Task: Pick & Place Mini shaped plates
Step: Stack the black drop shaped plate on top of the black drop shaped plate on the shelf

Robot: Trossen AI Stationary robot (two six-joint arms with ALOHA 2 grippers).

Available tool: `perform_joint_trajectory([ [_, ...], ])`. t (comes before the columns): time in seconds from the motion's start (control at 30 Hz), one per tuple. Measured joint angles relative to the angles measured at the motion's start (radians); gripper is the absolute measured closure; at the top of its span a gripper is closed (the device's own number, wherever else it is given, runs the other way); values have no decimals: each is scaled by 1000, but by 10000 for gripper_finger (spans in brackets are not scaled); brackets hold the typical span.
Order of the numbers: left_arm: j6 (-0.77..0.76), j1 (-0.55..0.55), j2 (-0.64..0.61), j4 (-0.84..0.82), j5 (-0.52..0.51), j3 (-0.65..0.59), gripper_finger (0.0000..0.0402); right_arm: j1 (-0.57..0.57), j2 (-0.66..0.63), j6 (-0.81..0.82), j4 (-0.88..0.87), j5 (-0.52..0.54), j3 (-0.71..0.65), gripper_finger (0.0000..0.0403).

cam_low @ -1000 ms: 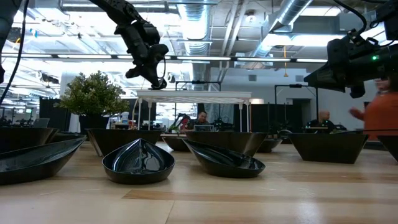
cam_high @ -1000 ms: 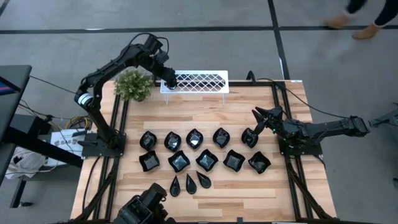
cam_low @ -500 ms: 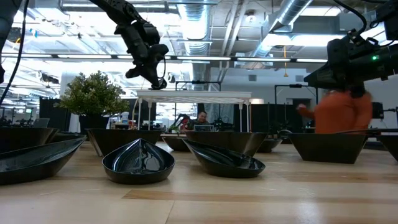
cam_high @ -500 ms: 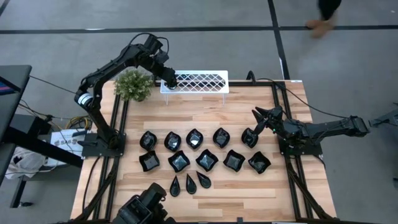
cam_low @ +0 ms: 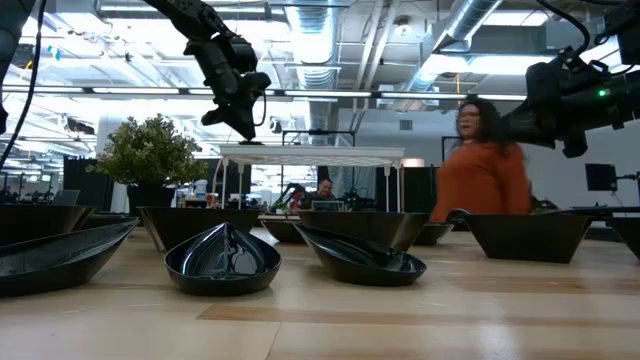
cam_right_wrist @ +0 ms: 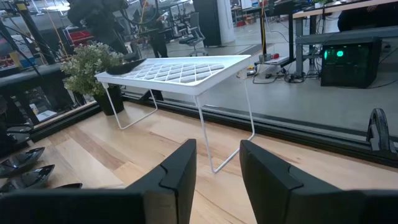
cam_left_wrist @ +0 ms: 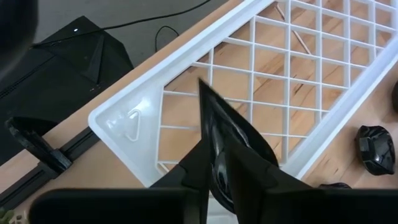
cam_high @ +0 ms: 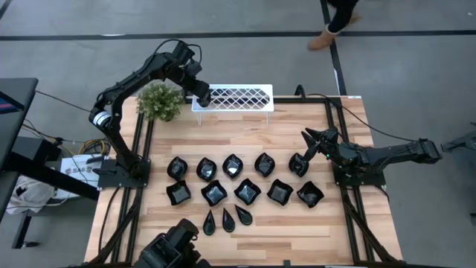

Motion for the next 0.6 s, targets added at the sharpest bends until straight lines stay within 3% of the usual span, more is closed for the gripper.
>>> perform_joint_trajectory([
  [0.37,-13,0,-8,-1,-2,0,351,0,0,0,0,0,0,284],
  [0.6,-58,-6,-115,-54,-2,0,352,0,0,39,0,-2,0,284],
])
